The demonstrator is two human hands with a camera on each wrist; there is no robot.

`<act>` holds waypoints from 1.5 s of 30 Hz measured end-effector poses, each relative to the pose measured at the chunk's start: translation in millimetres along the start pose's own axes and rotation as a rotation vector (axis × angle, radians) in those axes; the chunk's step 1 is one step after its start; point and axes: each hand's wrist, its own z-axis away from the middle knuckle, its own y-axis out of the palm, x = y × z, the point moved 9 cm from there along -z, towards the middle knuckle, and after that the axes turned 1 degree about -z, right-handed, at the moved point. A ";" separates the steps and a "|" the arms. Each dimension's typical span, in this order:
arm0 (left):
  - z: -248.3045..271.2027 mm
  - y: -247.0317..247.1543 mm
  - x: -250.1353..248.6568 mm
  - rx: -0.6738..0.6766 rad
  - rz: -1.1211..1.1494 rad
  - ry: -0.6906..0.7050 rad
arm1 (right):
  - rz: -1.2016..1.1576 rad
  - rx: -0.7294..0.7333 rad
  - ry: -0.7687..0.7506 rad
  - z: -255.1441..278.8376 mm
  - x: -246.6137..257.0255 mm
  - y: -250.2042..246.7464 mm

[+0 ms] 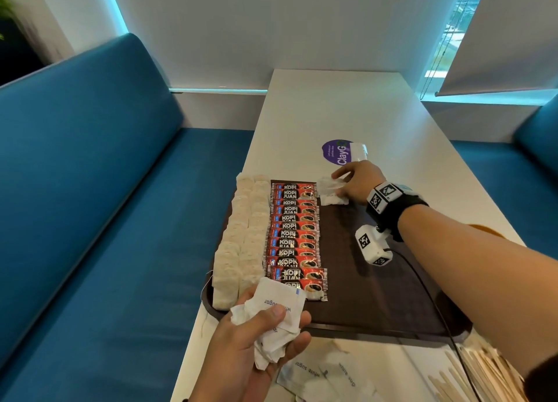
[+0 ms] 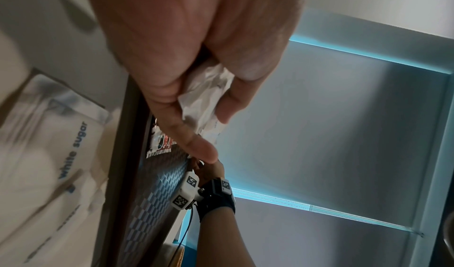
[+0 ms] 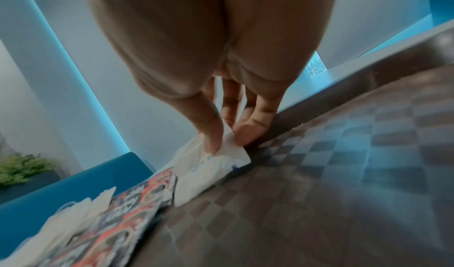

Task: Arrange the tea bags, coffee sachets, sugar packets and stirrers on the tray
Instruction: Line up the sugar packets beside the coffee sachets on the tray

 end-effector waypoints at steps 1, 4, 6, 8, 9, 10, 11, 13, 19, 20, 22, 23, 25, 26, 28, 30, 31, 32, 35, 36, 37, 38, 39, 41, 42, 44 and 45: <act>0.0 1.0 -0.3 0.003 0.008 0.001 | -0.016 -0.033 0.017 -1.7 -2.5 -0.5; -0.1 2.3 -0.8 0.009 0.024 0.009 | -0.077 -0.095 0.074 -7.0 -10.6 1.2; 1.3 2.4 -0.9 0.012 0.033 0.018 | -0.075 -0.101 0.093 -9.4 -14.9 2.7; 3.1 4.3 -2.0 0.025 0.050 0.029 | -0.090 -0.114 0.088 -9.8 -17.1 -0.8; 4.5 5.7 -3.0 0.032 0.063 0.035 | -0.108 -0.133 0.075 -7.6 -16.2 -5.9; 5.6 6.7 -4.3 0.038 0.078 0.042 | -0.127 -0.155 0.056 -3.9 -13.5 -13.3; 6.3 6.2 -5.6 0.037 0.090 0.051 | -0.148 -0.174 0.036 2.0 -9.5 -20.7; 8.1 6.5 -8.0 0.043 0.083 0.066 | -0.189 -0.159 -0.005 20.8 3.4 -33.6; 19.8 19.5 -18.7 0.077 -0.020 0.130 | -0.442 0.277 -0.225 149.3 71.3 -30.8; 21.0 20.7 -18.6 0.077 -0.026 0.134 | -0.511 0.345 -0.231 172.6 76.8 -26.7; 24.1 23.2 -18.0 0.068 -0.040 0.142 | -0.620 0.429 -0.205 210.9 78.2 -16.6; 25.6 24.5 -17.0 0.059 -0.050 0.144 | -0.663 0.445 -0.191 226.2 76.0 -12.3; 28.2 27.8 -13.7 0.044 -0.075 0.140 | -0.740 0.451 -0.161 248.5 67.9 -5.0; 29.3 29.5 -11.0 0.039 -0.085 0.136 | -0.760 0.449 -0.145 256.7 63.5 -2.6; 30.8 31.6 -5.6 0.023 -0.100 0.130 | -0.774 0.439 -0.124 266.8 55.2 0.5; 30.8 30.2 -1.3 -0.008 -0.094 0.122 | -0.824 0.399 -0.093 264.8 47.1 -0.6; 29.9 28.0 0.6 -0.024 -0.078 0.113 | -0.852 0.348 -0.064 256.8 40.8 -3.2; 28.8 25.4 2.3 -0.039 -0.049 0.100 | -0.873 0.285 -0.023 244.4 32.3 -6.4; 25.9 18.7 3.9 -0.051 0.050 0.068 | -0.911 0.132 0.103 187.0 2.7 -11.9; 24.9 16.7 3.2 -0.049 0.070 0.066 | -0.901 0.099 0.126 164.6 -6.7 -12.8; 24.3 15.5 2.2 -0.042 0.075 0.066 | -0.883 0.071 0.145 142.4 -15.6 -12.5; 23.6 14.9 1.7 -0.034 0.065 0.064 | -0.854 0.052 0.166 122.5 -23.5 -12.0; 22.8 14.6 1.3 -0.027 0.052 0.058 | -0.810 0.039 0.186 103.8 -30.9 -10.2; 20.6 13.1 0.4 -0.017 0.022 0.055 | -0.721 0.028 0.213 74.9 -39.5 -5.1; 19.3 11.6 0.5 -0.015 0.008 0.055 | -0.683 0.019 0.222 64.0 -41.7 -2.4; 17.1 7.4 0.7 -0.024 -0.023 0.052 | -0.610 -0.007 0.238 47.9 -43.2 2.3; 16.6 5.0 0.8 -0.032 -0.041 0.049 | -0.578 -0.013 0.250 41.4 -43.9 5.8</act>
